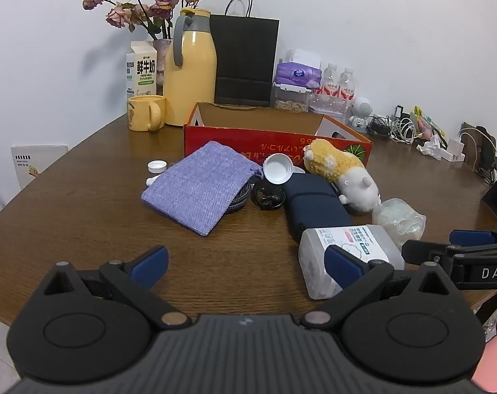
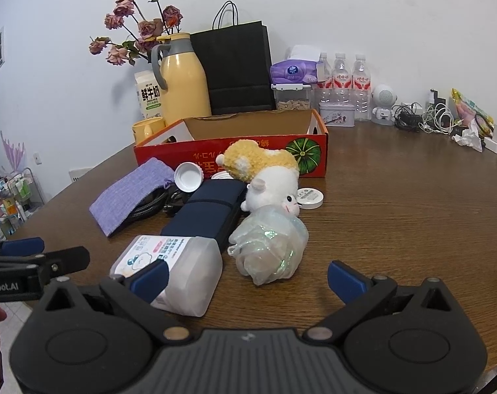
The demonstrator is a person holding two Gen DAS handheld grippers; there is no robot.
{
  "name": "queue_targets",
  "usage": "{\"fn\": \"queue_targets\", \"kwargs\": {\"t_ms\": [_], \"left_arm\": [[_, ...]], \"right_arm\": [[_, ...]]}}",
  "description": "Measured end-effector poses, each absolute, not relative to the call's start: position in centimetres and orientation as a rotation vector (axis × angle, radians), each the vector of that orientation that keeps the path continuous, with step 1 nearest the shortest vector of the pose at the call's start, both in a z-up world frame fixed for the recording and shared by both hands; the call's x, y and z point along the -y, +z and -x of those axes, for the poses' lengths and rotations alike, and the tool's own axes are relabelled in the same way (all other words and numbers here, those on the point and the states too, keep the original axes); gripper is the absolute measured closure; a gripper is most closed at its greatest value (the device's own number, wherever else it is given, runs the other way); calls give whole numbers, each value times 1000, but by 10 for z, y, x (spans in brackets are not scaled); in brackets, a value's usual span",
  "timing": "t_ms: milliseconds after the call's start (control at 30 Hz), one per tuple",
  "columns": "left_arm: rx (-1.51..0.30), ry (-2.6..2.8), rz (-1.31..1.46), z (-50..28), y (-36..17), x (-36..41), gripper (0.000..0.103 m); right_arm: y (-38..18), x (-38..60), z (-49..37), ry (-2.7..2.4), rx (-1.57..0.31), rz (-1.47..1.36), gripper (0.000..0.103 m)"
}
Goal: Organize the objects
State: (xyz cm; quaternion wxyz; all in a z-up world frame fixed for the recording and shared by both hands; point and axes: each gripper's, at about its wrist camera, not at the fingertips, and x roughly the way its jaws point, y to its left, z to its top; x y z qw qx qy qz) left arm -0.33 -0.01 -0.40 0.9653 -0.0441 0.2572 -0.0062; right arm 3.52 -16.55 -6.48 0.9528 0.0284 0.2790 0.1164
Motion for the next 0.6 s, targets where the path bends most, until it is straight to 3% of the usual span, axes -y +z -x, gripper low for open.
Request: {"fn": "queue_targets", "kwargs": {"t_ms": [600], "left_arm": [[-523, -12, 90, 3, -6, 0, 0]], "right_arm": [[-66, 165, -36, 237, -572, -58, 0]]}}
